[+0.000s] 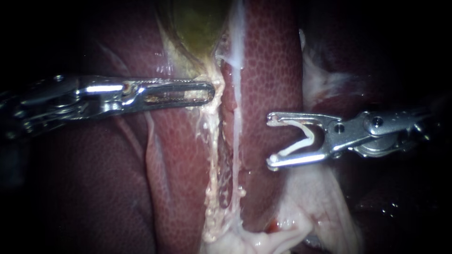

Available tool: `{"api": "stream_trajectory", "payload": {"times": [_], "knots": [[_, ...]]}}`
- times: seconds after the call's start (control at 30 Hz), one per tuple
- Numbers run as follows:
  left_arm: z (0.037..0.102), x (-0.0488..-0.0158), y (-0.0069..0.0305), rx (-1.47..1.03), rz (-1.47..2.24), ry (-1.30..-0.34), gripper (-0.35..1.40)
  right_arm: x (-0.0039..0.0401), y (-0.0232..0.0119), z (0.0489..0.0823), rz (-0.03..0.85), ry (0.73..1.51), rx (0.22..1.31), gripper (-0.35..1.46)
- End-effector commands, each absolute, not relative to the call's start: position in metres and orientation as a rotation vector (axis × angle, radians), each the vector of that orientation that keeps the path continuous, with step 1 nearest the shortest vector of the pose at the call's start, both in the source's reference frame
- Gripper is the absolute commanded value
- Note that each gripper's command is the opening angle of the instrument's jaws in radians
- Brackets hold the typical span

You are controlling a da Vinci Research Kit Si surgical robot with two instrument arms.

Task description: Clipping first clip left tube

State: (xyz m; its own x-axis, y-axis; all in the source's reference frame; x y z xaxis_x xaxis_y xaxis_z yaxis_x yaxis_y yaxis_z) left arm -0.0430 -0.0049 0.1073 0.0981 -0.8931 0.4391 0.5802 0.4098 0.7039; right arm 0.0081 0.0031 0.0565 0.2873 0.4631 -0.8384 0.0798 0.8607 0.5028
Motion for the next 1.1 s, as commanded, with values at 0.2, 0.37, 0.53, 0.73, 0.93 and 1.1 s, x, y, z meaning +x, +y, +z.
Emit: {"api": "stream_trajectory", "payload": {"times": [0.2,0.37,0.53,0.73,0.93,1.1], "knots": [[0.1066,-0.0426,-0.0049,0.403,-1.132,-0.96,-0.35,0.0082,0.0031,0.0564,0.271,1.267,0.505,0.6],[0.1041,-0.0408,-0.0038,0.419,-1.134,-0.957,-0.35,0.0082,0.003,0.0565,0.271,1.267,0.505,0.6],[0.1013,-0.0389,-0.0024,0.409,-1.157,-0.967,-0.35,0.0083,0.003,0.0567,0.269,1.268,0.506,0.6],[0.0987,-0.0373,-0.0013,0.393,-1.163,-0.982,-0.35,0.0085,0.003,0.0567,0.269,1.268,0.506,0.6],[0.0984,-0.0366,-0.0012,0.386,-1.162,-0.984,-0.35,0.0085,0.0029,0.0567,0.269,1.268,0.505,0.6],[0.0983,-0.0364,-0.0012,0.386,-1.163,-0.984,-0.35,0.0085,0.0029,0.0567,0.269,1.268,0.505,0.6]]}}
